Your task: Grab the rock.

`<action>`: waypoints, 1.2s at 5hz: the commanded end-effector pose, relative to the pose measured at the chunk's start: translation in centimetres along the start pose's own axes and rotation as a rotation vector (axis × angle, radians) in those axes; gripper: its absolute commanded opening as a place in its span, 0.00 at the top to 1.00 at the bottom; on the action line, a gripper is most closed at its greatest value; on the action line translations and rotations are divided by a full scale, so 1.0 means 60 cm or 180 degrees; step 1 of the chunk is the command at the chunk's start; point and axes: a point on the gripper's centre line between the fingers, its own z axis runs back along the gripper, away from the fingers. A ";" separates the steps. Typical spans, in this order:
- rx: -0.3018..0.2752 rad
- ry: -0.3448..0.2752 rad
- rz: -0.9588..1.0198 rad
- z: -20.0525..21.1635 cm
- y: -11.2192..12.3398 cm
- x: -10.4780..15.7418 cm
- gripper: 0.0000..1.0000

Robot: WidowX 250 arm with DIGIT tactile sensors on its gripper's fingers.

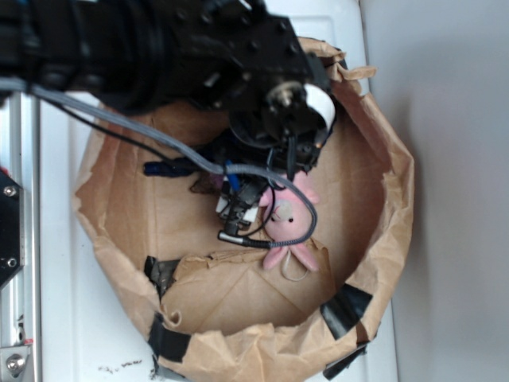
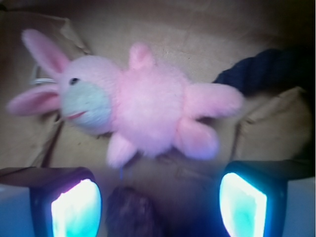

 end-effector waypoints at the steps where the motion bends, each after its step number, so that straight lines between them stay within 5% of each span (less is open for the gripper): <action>1: 0.0164 -0.0028 -0.0118 -0.029 -0.004 0.007 1.00; 3: 0.0155 -0.0081 -0.0089 -0.022 0.004 0.015 1.00; 4: 0.0079 -0.0159 -0.0103 0.001 0.006 0.011 0.00; 6: -0.0064 -0.0268 -0.0318 0.033 -0.021 -0.026 0.00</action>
